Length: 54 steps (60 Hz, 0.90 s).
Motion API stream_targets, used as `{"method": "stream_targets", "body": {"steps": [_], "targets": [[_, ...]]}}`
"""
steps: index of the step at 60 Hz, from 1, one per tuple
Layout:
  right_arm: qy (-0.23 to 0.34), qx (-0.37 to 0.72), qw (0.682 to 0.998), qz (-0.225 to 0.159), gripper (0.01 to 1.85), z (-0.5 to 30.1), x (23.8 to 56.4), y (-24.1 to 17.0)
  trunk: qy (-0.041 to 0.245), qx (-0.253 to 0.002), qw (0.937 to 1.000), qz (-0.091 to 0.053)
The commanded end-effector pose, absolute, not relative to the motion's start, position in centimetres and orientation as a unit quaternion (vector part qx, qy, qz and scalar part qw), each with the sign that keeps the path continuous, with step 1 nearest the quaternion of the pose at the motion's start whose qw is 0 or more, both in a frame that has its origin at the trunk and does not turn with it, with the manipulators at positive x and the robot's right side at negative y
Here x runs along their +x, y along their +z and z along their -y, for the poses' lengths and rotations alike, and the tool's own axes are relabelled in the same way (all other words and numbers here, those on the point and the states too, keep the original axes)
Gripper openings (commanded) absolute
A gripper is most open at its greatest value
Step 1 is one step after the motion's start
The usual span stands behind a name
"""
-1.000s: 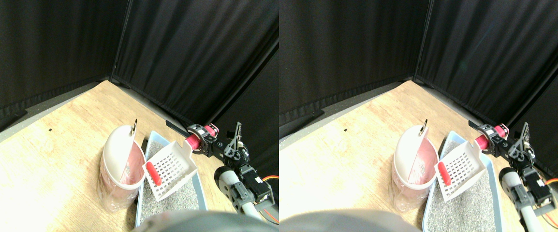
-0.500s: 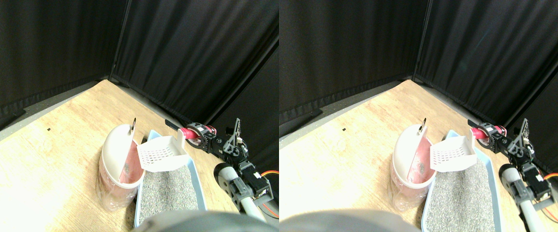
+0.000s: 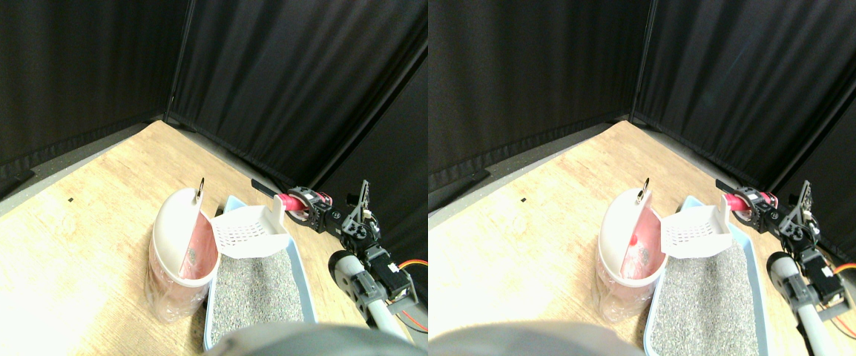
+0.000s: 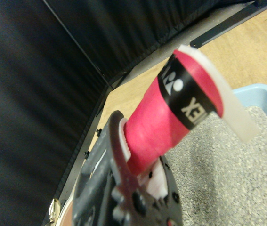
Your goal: Scoop (unimanual)
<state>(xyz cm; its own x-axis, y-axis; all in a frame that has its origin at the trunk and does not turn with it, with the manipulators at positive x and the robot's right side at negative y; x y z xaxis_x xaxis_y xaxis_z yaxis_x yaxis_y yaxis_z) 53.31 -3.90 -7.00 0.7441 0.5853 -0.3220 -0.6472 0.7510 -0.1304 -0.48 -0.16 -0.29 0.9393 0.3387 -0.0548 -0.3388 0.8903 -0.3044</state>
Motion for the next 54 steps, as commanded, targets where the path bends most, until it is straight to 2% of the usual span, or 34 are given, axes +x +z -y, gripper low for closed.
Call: {"method": "stream_targets", "body": {"steps": [1,5,10,15,27,34,43,54], "targets": [[0.347,-0.089,0.929,-0.090,0.05,3.9,53.6,-6.5,0.170,-0.158,0.9726,-0.011],[0.341,-0.083,0.932,-0.086,0.05,4.3,53.3,-6.4,0.164,-0.156,0.9740,-0.011],[0.335,-0.072,0.938,-0.055,0.05,5.0,52.9,-6.2,0.155,-0.151,0.9762,-0.011],[0.336,-0.063,0.939,-0.043,0.05,5.4,52.7,-6.2,0.150,-0.148,0.9775,-0.011],[0.333,-0.039,0.942,0.005,0.05,7.8,52.3,-6.6,0.131,-0.137,0.9818,-0.011],[0.321,-0.019,0.947,0.023,0.05,8.9,52.2,-6.8,0.121,-0.132,0.9837,-0.011],[0.296,0.002,0.953,0.066,0.05,11.5,52.1,-7.6,0.105,-0.124,0.9866,-0.012],[0.268,0.026,0.960,0.076,0.05,13.7,51.7,-8.5,0.092,-0.117,0.9888,-0.012]]}}
